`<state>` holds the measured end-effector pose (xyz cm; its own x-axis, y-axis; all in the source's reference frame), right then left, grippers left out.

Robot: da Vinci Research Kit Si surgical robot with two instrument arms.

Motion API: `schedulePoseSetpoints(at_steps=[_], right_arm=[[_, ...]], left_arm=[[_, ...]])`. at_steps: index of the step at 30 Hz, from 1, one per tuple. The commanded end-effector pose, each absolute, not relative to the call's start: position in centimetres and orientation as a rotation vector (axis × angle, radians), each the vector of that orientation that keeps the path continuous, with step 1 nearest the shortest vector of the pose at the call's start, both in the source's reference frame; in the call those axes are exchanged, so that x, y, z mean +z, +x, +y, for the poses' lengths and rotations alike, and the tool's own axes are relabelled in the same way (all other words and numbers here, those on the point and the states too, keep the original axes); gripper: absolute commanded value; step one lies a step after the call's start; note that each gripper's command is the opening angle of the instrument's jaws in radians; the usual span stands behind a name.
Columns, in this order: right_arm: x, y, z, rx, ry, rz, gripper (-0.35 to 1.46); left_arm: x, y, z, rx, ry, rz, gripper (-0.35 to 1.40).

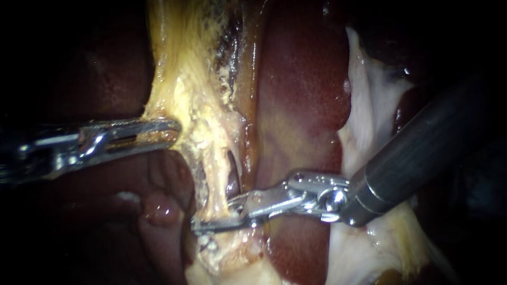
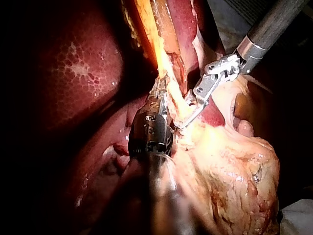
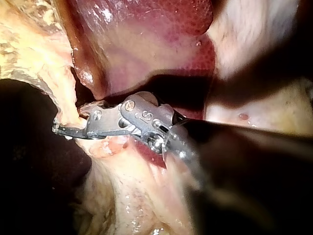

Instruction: Going back second clip left tube

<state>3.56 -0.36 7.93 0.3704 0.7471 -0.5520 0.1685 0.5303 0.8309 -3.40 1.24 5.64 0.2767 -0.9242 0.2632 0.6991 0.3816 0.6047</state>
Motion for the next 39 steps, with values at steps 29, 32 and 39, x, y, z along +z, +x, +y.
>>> schedulePoseSetpoints(at_steps=[29,32,39], right_arm=[[7.43,2.72,0.11,0.256,0.632,1.309,0.6],[7.25,2.5,0.25,0.226,0.579,1.337,0.6],[6.99,2.17,0.53,0.168,0.481,1.349,0.6]], left_arm=[[5.62,-3.37,1.24,-1.131,0.41,-0.643,-0.35],[5.62,-3.37,1.24,-1.131,0.41,-0.643,-0.35],[5.65,-3.37,1.23,-1.131,0.409,-0.643,-0.35]])
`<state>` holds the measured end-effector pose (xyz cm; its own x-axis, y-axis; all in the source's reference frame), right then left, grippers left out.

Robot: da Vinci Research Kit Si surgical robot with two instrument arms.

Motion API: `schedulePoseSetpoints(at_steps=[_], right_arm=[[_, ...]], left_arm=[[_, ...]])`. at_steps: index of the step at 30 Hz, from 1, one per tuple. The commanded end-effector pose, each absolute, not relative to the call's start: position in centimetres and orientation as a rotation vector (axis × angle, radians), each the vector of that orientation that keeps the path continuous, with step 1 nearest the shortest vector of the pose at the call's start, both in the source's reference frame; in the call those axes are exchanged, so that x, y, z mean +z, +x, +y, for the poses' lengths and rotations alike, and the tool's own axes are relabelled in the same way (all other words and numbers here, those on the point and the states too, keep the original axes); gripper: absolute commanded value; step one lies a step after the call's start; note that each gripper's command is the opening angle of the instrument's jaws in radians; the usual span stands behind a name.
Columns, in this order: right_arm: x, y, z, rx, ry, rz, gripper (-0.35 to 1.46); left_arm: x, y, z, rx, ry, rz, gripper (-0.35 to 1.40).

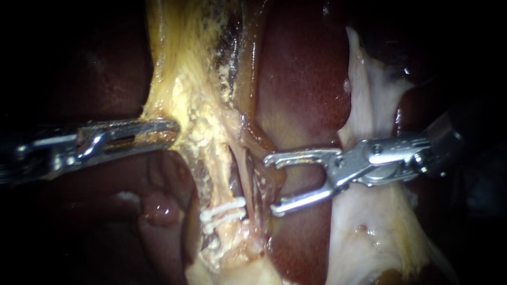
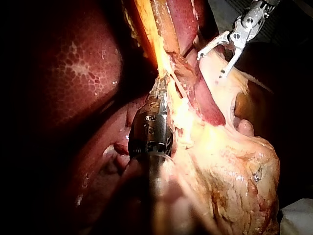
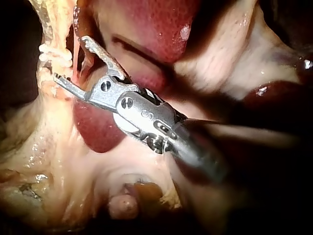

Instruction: Going back second clip left tube

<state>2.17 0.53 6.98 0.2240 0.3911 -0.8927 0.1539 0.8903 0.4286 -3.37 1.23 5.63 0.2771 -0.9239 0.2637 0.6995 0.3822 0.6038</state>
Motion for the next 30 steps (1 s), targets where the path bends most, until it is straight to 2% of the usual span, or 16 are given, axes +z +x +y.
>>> schedulePoseSetpoints(at_steps=[1,10,19,30], right_arm=[[6.97,2.15,0.54,0.161,0.473,1.35,0.6],[6.95,2.13,0.54,0.111,0.435,1.359,0.59],[6.95,2.11,0.53,0.1,0.427,1.361,0.59],[6.94,2.1,0.53,0.095,0.424,1.362,0.59]], left_arm=[[5.66,-3.37,1.23,-1.13,0.408,-0.643,-0.35],[6.12,-3.44,1.11,-1.115,0.405,-0.641,-0.35],[6.77,-3.75,0.97,-1.107,0.45,-0.597,-0.35],[6.8,-3.87,0.88,-1.095,0.466,-0.589,-0.35]])
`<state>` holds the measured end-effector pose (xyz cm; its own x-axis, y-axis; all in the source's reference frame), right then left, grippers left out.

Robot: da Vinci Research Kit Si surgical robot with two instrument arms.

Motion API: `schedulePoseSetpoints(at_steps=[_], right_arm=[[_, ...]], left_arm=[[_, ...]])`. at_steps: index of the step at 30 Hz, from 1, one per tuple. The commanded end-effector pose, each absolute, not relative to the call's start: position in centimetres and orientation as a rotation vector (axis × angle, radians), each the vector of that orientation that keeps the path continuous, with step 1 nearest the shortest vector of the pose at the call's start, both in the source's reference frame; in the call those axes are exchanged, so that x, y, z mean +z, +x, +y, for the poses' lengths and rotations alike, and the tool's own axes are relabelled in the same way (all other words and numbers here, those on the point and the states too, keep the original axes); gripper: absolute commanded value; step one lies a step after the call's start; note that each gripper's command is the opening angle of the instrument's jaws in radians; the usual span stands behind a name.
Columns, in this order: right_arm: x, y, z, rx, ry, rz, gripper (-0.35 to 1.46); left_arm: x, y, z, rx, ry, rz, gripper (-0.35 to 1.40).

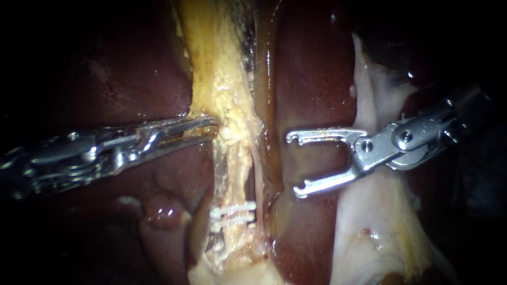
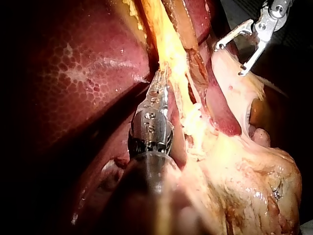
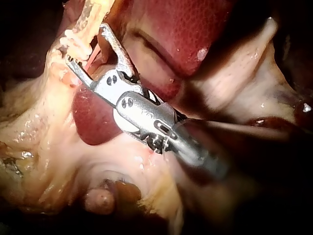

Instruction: Going back second clip left tube

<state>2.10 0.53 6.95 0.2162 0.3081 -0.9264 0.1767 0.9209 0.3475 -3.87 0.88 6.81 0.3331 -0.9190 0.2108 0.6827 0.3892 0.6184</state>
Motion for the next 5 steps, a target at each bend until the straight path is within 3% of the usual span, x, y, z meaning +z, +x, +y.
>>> schedulePoseSetpoints(at_steps=[1,5], right_arm=[[6.94,2.1,0.53,0.095,0.424,1.362,0.59],[6.93,2.1,0.53,0.081,0.412,1.367,0.59]], left_arm=[[6.8,-3.87,0.88,-1.095,0.466,-0.589,-0.35],[6.78,-3.86,0.9,-1.095,0.468,-0.589,-0.35]])
